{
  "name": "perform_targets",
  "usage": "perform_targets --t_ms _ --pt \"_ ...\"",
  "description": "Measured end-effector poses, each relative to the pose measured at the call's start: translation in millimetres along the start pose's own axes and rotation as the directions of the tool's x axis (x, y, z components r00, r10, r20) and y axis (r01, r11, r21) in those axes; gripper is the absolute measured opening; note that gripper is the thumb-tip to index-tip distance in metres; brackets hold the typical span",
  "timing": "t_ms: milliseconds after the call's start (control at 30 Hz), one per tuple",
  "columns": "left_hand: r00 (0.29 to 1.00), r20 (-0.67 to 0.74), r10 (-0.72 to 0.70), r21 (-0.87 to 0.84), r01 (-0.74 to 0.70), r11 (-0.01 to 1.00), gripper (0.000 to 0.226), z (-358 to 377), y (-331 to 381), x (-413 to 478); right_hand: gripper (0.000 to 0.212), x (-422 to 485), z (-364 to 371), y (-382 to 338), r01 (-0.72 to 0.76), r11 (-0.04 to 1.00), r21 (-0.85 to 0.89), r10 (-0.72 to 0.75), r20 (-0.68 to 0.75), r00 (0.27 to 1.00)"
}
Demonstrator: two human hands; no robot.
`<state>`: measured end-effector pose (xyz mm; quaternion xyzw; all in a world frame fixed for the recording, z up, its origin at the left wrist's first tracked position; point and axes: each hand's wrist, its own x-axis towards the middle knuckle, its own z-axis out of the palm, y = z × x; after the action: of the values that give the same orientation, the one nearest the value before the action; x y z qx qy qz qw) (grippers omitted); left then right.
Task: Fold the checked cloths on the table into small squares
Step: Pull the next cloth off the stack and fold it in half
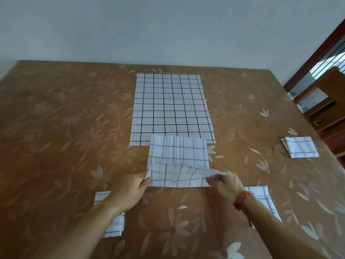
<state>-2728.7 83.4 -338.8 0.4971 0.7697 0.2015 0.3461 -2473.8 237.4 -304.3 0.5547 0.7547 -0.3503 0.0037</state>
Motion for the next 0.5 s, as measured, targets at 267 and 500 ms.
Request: perform_targets --t_ms 267,500 --pt "0.985 -0.134 -0.112 -0.183 0.086 0.979 0.014 -1 4 24 0.024 36 20 11 -0.027 0.996 0.086 0.038 -0.121 0.992" --pt "0.988 -0.128 -0.087 -0.276 0.049 0.96 0.056 8 14 23 0.008 57 28 17 -0.047 0.996 0.077 0.057 -0.141 0.988"
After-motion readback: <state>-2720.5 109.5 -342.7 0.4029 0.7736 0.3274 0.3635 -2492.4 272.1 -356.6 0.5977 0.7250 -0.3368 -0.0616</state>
